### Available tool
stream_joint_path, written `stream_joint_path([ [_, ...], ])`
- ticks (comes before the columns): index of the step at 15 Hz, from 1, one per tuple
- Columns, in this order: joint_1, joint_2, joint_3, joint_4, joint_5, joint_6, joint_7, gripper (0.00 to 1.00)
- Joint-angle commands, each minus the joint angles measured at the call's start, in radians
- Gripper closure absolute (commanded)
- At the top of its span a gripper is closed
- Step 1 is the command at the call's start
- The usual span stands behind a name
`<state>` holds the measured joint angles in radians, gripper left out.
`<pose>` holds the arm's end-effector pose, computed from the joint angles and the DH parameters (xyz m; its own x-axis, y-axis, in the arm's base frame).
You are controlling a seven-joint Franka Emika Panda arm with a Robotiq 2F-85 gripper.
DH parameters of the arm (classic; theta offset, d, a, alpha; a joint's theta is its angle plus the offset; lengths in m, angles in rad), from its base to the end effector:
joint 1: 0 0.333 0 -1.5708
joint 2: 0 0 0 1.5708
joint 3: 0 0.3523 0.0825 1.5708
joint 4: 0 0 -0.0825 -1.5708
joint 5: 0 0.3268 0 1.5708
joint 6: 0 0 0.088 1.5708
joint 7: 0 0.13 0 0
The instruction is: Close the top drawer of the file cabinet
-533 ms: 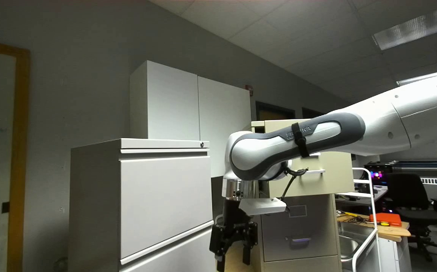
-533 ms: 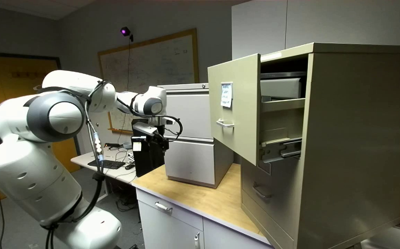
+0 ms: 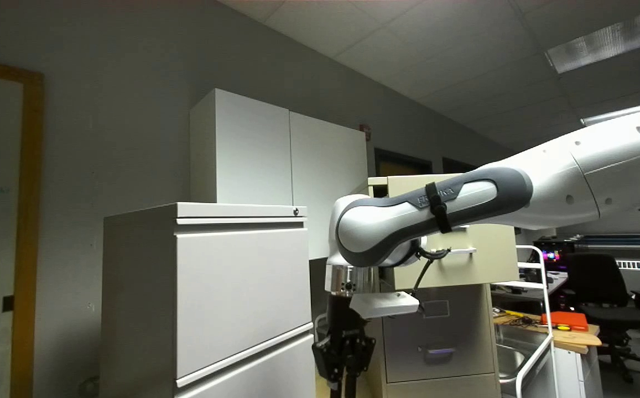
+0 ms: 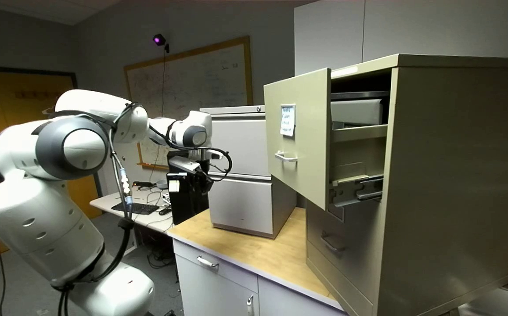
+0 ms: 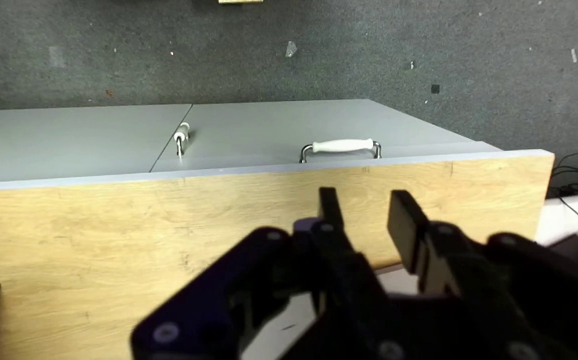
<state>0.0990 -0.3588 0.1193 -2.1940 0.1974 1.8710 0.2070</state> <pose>0.3697 0.1085 0.5592 0.9987 -0.0507 -0.0008 -0.0503 -0.9872 -0.1511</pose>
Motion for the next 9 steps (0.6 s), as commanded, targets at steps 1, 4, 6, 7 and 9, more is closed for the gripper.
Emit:
stream_joint_path([
  [1,-0.05,-0.1,-0.033,-0.056,-0.025,0.055,0.027,0.97],
  [4,-0.054,-0.112,-0.048,-0.057,-0.015,0.039,0.013,1.0],
  [6,-0.056,-0.114,-0.052,-0.058,-0.012,0.034,0.009,1.0],
  [7,-0.064,-0.113,-0.059,-0.055,-0.018,0.047,0.021,1.0],
  [9,-0.089,-0.103,-0.092,-0.033,0.009,0.039,0.023,0.74],
])
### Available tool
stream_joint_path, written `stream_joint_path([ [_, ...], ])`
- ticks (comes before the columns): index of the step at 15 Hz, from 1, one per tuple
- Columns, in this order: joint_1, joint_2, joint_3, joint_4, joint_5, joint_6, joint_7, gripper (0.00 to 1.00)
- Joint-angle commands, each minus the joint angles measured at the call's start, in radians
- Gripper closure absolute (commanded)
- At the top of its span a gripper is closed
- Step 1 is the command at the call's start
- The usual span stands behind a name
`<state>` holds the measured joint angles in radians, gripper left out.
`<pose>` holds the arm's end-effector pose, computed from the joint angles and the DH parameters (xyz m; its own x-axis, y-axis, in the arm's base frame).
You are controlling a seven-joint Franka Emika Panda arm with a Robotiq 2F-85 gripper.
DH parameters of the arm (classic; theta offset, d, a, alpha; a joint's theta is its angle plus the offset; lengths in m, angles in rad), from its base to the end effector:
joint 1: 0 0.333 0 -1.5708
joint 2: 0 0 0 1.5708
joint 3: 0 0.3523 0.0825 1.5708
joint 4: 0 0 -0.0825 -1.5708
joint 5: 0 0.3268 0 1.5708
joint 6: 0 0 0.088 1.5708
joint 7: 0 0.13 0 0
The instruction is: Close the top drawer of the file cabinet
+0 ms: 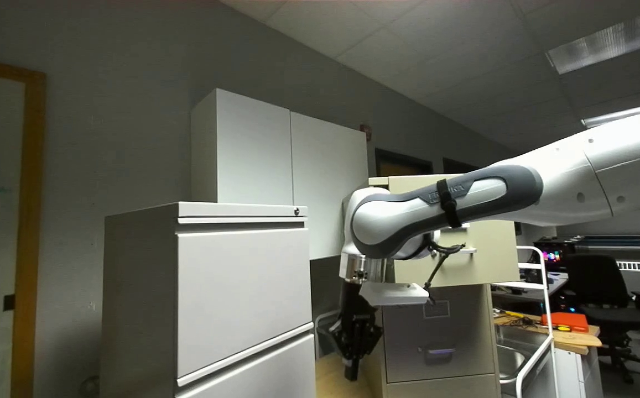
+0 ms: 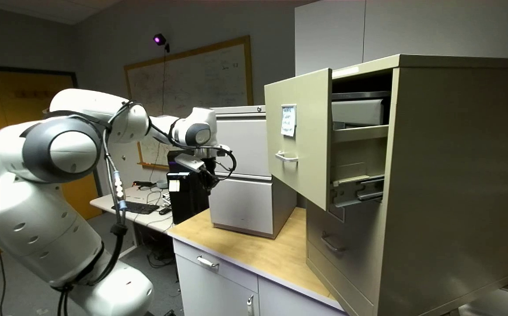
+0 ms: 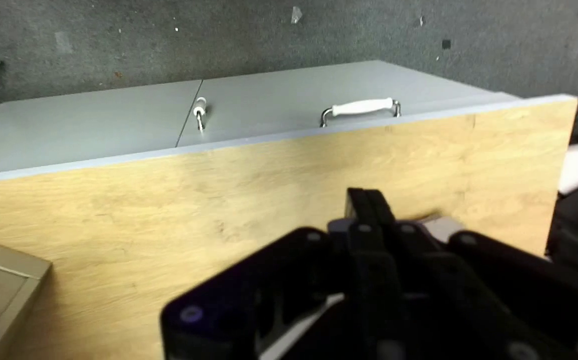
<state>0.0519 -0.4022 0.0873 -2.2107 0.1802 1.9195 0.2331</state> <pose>0.3710 0.0743 0.5735 0.9852 -0.1560 0.0707 -0.1431 -0.9765 -0.1612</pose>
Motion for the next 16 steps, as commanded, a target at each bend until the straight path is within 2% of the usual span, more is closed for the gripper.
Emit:
stream_joint_path([
  [1,-0.047,-0.049,-0.07,-0.002,0.027,-0.026,-0.022,0.68],
  [3,-0.051,-0.038,-0.067,0.017,0.019,-0.03,-0.008,0.53],
  [4,-0.05,-0.043,-0.06,0.016,0.023,-0.012,0.004,0.84],
  [6,-0.053,-0.053,-0.05,0.024,0.021,0.007,0.022,0.89],
  [8,-0.076,-0.073,-0.054,0.023,0.005,0.051,0.051,1.0],
  [16,-0.224,-0.159,-0.114,-0.02,-0.018,0.211,0.152,1.0],
])
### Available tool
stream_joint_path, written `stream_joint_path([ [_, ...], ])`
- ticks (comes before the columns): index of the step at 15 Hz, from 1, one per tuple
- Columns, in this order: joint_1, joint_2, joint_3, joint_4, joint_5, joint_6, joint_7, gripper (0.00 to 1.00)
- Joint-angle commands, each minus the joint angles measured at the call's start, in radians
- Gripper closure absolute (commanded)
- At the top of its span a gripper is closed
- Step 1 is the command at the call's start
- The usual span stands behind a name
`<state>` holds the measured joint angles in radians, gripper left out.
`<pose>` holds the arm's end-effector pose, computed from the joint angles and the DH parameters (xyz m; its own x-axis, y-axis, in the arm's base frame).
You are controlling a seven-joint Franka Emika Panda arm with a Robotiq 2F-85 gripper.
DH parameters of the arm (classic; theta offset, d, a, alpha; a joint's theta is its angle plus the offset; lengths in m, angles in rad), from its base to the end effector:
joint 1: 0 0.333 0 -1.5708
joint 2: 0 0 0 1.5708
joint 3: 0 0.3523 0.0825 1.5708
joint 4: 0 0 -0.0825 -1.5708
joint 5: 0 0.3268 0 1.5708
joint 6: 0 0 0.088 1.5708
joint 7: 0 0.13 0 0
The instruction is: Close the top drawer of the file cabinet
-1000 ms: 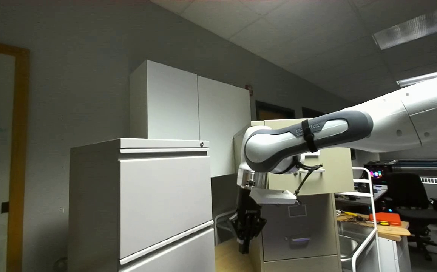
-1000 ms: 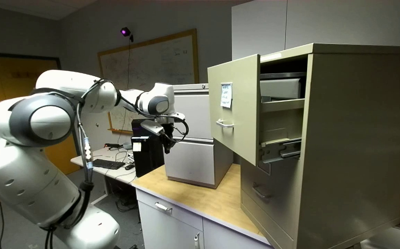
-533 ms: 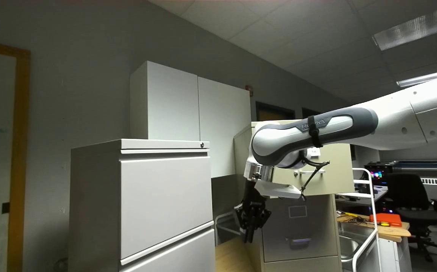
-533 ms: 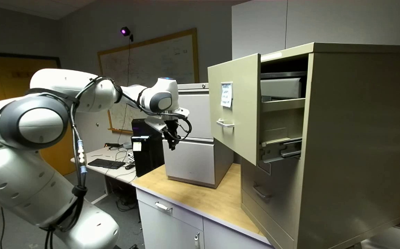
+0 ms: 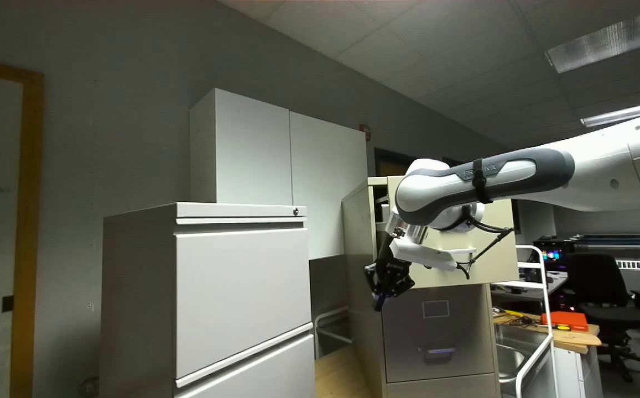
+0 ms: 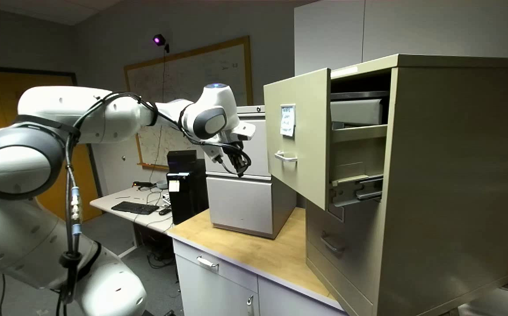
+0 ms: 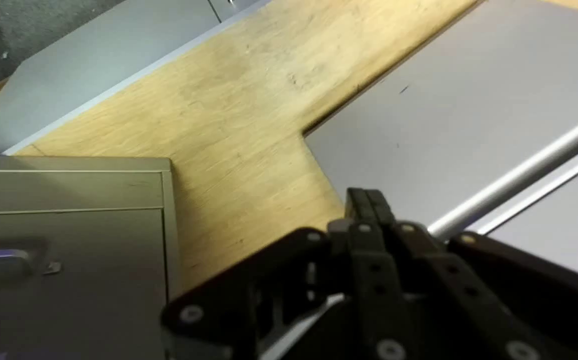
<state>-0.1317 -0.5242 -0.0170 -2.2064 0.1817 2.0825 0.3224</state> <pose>0.3585 -0.0427 0.6407 0.7989 -0.5203 0.3017 -0.4389 -0.8474 -0.2989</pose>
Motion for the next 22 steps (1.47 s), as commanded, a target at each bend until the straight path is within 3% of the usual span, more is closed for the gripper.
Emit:
stream_joint_path([
  [1,-0.06,-0.044,-0.012,-0.032,-0.023,0.071,0.079,1.0],
  [10,-0.25,-0.135,0.009,-0.115,-0.098,0.288,0.343,1.0],
  [14,-0.292,-0.194,0.048,-0.169,-0.112,0.404,0.468,1.0],
  [19,-0.354,-0.219,0.149,-0.227,-0.144,0.624,0.63,1.0],
  [22,-0.452,-0.2,0.264,-0.242,-0.209,0.755,0.752,1.0],
])
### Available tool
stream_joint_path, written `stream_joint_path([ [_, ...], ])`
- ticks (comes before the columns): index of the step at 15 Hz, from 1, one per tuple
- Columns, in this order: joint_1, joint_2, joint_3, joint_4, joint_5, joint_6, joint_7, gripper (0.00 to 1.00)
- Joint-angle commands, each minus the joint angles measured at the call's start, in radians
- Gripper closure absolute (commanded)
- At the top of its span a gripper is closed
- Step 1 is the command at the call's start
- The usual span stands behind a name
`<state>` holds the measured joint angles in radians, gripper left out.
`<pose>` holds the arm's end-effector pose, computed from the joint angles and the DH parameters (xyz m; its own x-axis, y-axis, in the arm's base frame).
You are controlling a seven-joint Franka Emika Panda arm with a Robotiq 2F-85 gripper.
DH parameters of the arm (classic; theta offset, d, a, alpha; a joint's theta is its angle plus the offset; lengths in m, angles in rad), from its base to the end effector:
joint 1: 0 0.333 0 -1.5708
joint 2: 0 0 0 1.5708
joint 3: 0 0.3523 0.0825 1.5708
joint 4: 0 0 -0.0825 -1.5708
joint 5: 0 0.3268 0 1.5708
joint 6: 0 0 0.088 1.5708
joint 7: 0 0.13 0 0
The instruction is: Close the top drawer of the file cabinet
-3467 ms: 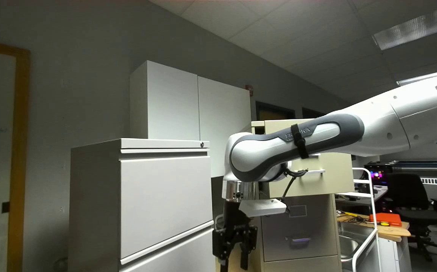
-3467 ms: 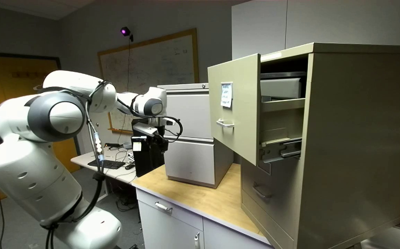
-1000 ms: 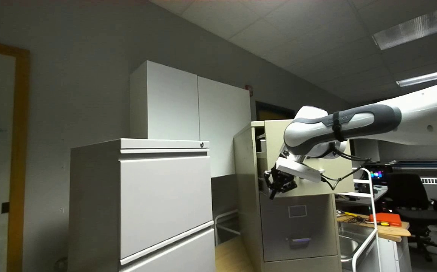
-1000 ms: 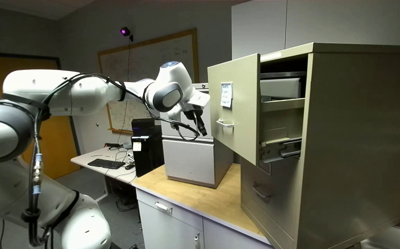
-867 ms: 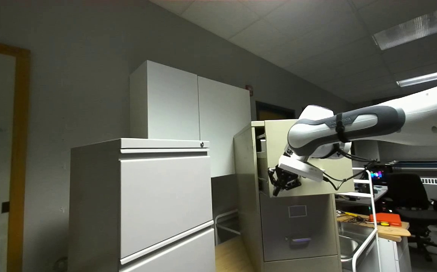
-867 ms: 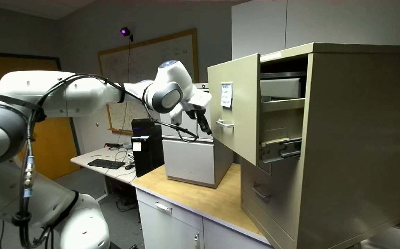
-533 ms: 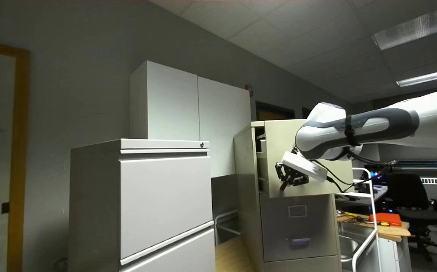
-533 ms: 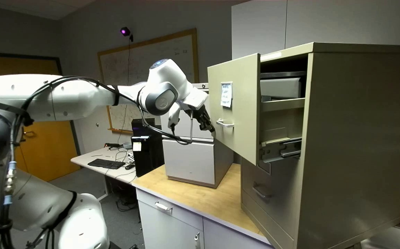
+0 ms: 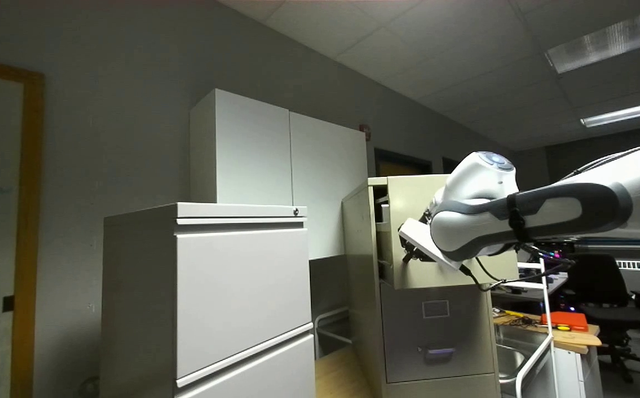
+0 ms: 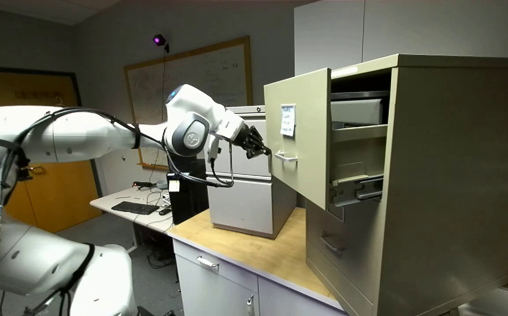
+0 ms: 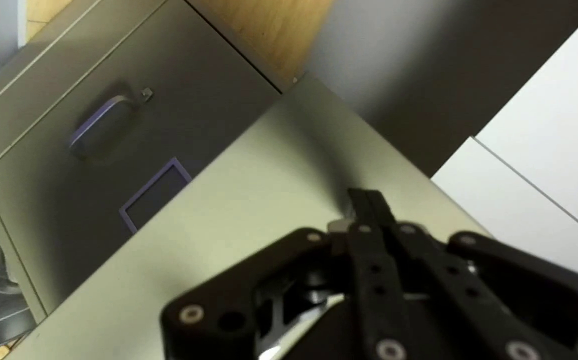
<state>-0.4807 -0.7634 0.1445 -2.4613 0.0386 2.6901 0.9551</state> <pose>0.3004 -0.0817 0.6843 0.0033 -0.8472 0.5312 -0.6474 -0.4067 -0.6446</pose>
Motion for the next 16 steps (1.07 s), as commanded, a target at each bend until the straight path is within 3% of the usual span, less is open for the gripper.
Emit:
stream_joint_path([
  [1,-0.152,0.044,0.149,0.011,-0.098,0.179,0.163,1.0],
  [5,-0.418,0.039,0.356,0.031,-0.215,0.263,0.333,1.0],
  [9,-0.667,-0.016,0.525,0.073,-0.406,0.286,0.56,1.0],
  [12,-0.825,-0.054,0.674,0.13,-0.408,0.261,0.627,1.0],
  [13,-0.874,-0.075,0.718,0.145,-0.359,0.25,0.6,1.0],
  [16,-0.976,-0.106,0.803,0.202,-0.319,0.207,0.584,1.0],
])
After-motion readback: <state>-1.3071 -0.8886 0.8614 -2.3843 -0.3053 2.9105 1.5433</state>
